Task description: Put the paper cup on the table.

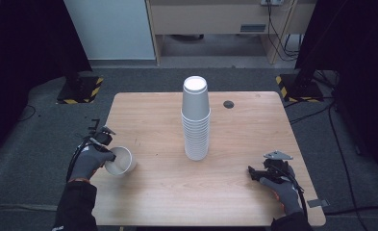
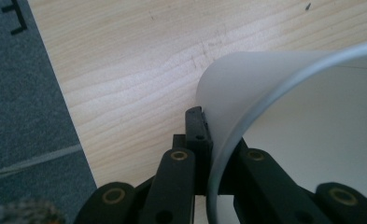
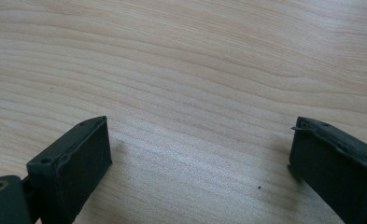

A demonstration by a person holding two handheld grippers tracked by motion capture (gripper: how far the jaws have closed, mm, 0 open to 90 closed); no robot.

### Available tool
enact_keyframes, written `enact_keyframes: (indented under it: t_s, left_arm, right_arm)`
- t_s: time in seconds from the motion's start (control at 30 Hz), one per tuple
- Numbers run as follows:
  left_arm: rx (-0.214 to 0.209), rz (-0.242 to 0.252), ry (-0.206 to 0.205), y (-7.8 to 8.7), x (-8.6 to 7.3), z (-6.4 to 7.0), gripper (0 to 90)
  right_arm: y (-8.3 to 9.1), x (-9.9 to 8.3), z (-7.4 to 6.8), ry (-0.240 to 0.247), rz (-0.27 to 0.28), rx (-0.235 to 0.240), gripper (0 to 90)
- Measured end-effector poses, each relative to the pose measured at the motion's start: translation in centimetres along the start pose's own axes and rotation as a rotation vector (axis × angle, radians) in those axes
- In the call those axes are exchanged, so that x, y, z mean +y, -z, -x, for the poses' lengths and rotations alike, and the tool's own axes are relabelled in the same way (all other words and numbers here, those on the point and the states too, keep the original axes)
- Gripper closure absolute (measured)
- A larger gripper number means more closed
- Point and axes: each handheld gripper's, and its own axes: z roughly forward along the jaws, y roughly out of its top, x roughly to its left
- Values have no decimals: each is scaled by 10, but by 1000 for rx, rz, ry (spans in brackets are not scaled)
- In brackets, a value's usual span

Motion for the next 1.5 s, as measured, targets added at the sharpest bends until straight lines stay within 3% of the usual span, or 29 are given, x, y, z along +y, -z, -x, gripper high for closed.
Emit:
enact_keyframes:
  t_s: [0.2, 0.37, 0.53, 0.67, 0.87, 1.03, 1.13, 1.27, 1.37, 1.5]
  left_arm:
    - [-30, -73, -1, -6, 5, 3, 869]
    - [-39, -96, 9, -12, 8, 4, 867]
    - [-53, -72, 17, -17, 8, 4, 856]
    - [-54, -11, 18, -18, 7, 3, 782]
    - [-92, 125, 22, -17, -1, 3, 657]
    - [-133, 339, 47, -14, -13, -1, 509]
    - [-117, 465, 53, -11, -22, -3, 455]
    - [-144, 605, 71, -9, -35, -5, 406]
    - [-163, 729, 111, -9, -44, -6, 380]
    - [-123, 874, 157, -10, -56, -8, 344]
  right_arm:
    - [0, 0, 0, 0, 0, 0, 57]
    - [0, 0, 0, 0, 0, 0, 56]
    - [0, 0, 0, 0, 0, 1, 56]
    - [0, 0, 0, 0, 0, 1, 56]
    - [0, 0, 0, 0, 0, 0, 56]
    - [0, 0, 0, 0, -1, 1, 55]
    - [0, 0, 0, 1, 0, 0, 54]
    - [0, 0, 0, 1, 0, 0, 53]
    - [0, 0, 0, 1, 0, 0, 53]
    - [0, 0, 0, 1, 0, 0, 53]
